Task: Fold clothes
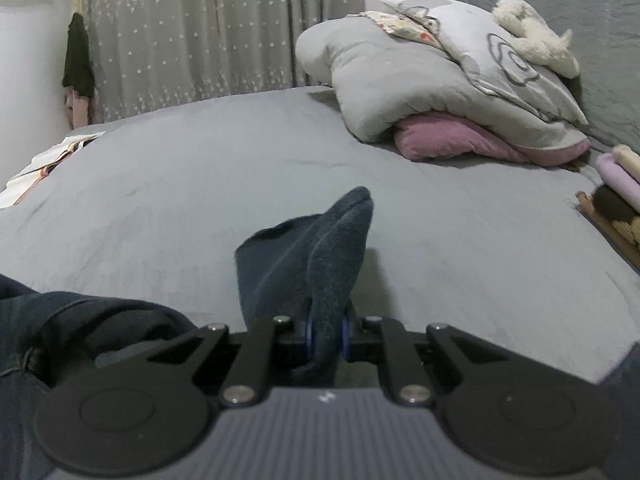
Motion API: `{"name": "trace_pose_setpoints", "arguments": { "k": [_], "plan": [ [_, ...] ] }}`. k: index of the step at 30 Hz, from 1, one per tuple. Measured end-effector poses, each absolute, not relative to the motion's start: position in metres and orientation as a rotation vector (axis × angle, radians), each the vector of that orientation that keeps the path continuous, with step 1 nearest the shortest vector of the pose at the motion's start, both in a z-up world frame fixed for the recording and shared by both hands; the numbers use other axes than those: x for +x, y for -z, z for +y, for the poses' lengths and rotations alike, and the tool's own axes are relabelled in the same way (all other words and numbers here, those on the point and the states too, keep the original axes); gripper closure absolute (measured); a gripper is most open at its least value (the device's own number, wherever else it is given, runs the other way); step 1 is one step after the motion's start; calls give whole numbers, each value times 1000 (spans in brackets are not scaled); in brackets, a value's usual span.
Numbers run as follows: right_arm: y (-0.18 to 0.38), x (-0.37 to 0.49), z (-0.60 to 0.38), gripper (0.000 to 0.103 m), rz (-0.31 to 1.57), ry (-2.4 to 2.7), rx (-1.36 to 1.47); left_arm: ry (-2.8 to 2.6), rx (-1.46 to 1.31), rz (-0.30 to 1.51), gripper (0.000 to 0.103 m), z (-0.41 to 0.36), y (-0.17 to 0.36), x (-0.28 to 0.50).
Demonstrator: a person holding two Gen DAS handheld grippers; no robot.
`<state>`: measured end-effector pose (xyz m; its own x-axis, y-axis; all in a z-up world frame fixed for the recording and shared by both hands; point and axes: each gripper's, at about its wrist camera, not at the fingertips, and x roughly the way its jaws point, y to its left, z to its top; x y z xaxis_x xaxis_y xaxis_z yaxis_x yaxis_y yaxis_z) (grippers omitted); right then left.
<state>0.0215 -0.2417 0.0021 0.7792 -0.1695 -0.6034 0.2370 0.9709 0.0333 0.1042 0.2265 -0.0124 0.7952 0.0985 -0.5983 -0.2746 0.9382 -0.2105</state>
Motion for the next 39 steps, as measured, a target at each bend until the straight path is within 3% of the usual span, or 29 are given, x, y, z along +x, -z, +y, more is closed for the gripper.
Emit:
{"name": "trace_pose_setpoints", "arguments": {
  "k": [9,12,18,20,23,30,39],
  "plan": [
    [20,-5,-247,91,766,215,131,-207,-286,648,78,224,14,105],
    [13,-6,-247,85,780,208,127,-202,-281,646,77,223,14,104],
    [-17,-2,-254,67,759,226,116,-187,-302,649,77,229,14,106],
    [-26,1,-255,54,757,270,76,-184,-309,650,77,231,14,107],
    [-36,6,-260,44,718,353,21,-184,-308,652,76,231,14,108],
    [-47,47,-252,48,742,243,61,-189,-308,651,76,229,15,108],
    [-21,112,-234,52,865,175,114,-193,-311,650,76,228,16,109]
  ]
}}
